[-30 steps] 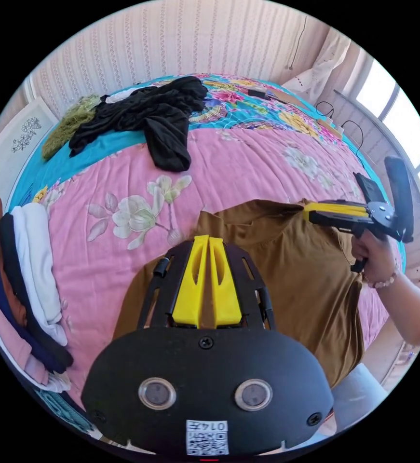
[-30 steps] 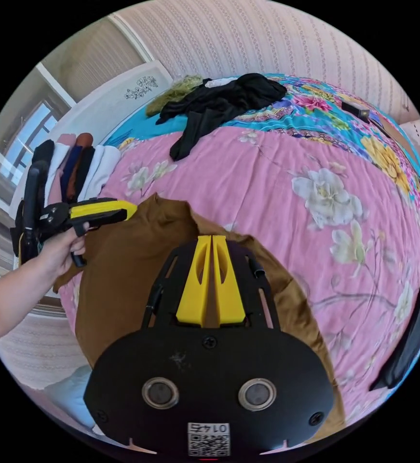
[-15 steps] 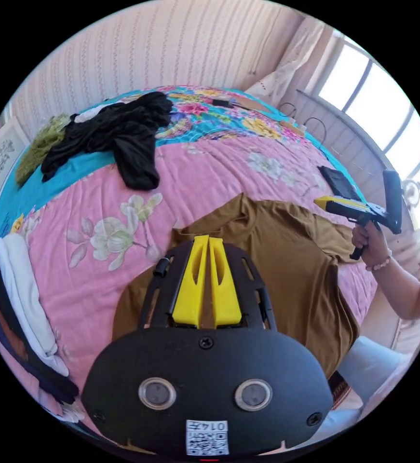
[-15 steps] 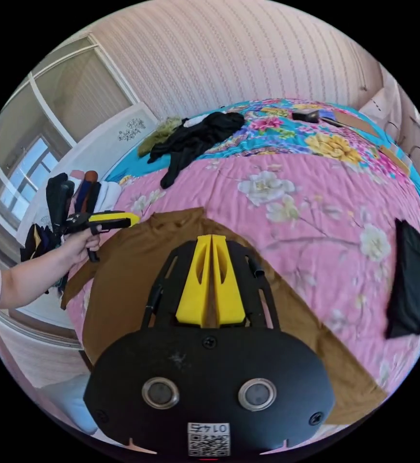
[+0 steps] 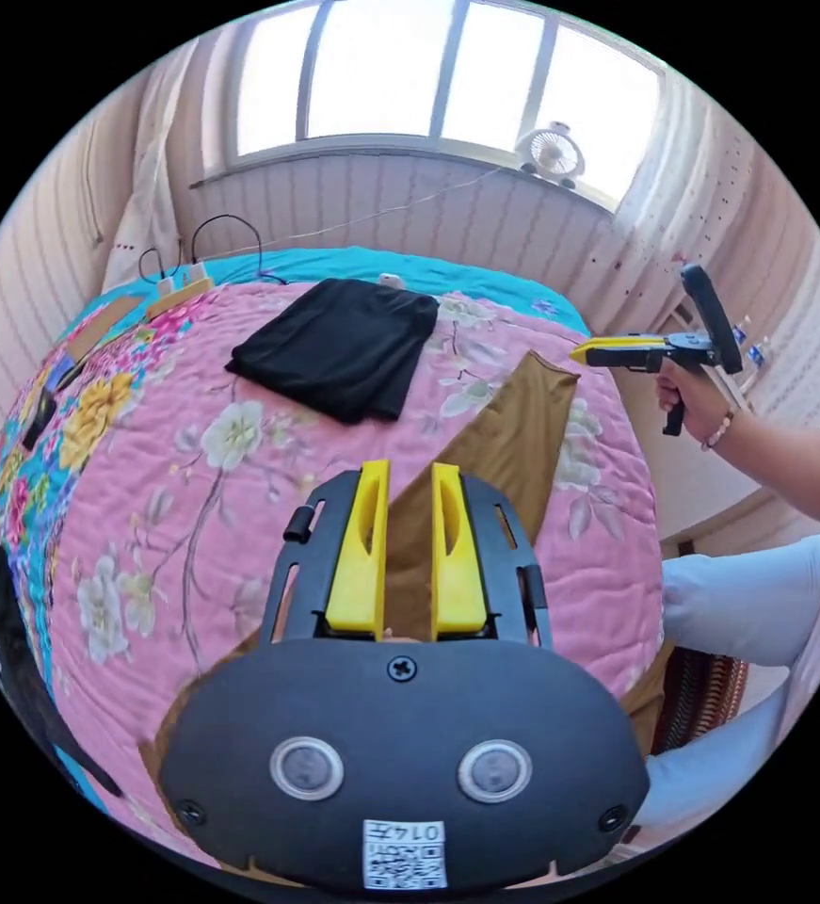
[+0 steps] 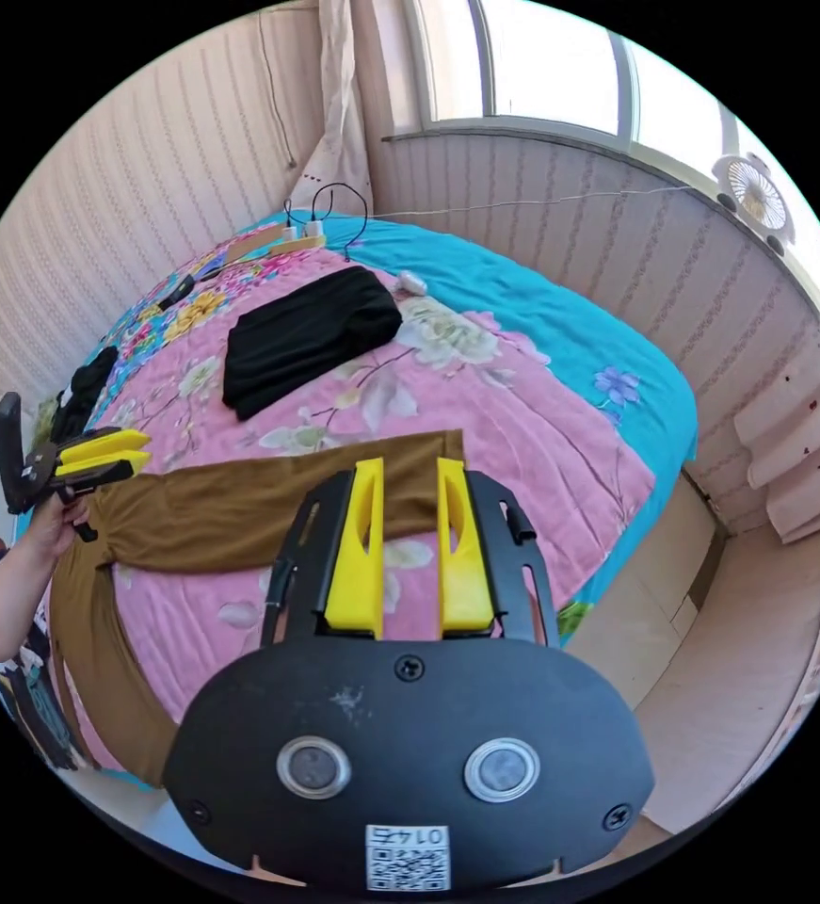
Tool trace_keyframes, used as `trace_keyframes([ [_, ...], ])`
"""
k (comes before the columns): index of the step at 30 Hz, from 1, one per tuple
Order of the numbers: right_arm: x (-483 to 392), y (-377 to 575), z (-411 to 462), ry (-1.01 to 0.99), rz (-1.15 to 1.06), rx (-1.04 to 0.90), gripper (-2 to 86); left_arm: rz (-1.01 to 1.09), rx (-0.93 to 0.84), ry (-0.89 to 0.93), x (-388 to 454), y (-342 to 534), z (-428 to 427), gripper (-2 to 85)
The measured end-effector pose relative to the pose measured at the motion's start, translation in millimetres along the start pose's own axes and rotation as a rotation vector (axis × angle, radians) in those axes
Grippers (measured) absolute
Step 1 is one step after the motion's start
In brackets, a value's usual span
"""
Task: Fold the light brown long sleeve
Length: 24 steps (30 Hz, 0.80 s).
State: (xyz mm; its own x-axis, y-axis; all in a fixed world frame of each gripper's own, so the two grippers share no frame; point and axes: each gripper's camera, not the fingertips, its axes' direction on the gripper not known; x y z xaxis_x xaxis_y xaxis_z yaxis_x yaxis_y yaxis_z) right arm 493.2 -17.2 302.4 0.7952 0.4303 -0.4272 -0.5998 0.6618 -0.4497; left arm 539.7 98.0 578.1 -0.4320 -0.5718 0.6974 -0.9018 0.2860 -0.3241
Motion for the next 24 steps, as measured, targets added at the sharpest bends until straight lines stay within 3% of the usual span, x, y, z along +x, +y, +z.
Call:
trace_keyframes([
  [6, 37, -22, 42, -0.029, -0.051, -0.067, 9.5, 0.018, -0.239, 0.16, 8, -46, 85, 8.2],
  [7, 39, -20, 55, -0.099, -0.052, -0.137, 7.8, 0.009, -0.212, 0.161, 7, -43, 89, 7.7],
  [13, 27, 6, 26, -0.069, -0.188, -0.083, 1.5, -0.071, -0.131, 0.219, 0, -34, 69, -0.5],
  [18, 26, 33, -41, -0.461, -0.247, 0.04, 0.8, -0.082, -0.037, 0.169, 9, -9, 23, -0.9],
  [24, -25, 102, -134, -0.952, -0.538, 0.086, 0.6, -0.115, 0.075, 0.073, 27, 56, -56, -1.0],
])
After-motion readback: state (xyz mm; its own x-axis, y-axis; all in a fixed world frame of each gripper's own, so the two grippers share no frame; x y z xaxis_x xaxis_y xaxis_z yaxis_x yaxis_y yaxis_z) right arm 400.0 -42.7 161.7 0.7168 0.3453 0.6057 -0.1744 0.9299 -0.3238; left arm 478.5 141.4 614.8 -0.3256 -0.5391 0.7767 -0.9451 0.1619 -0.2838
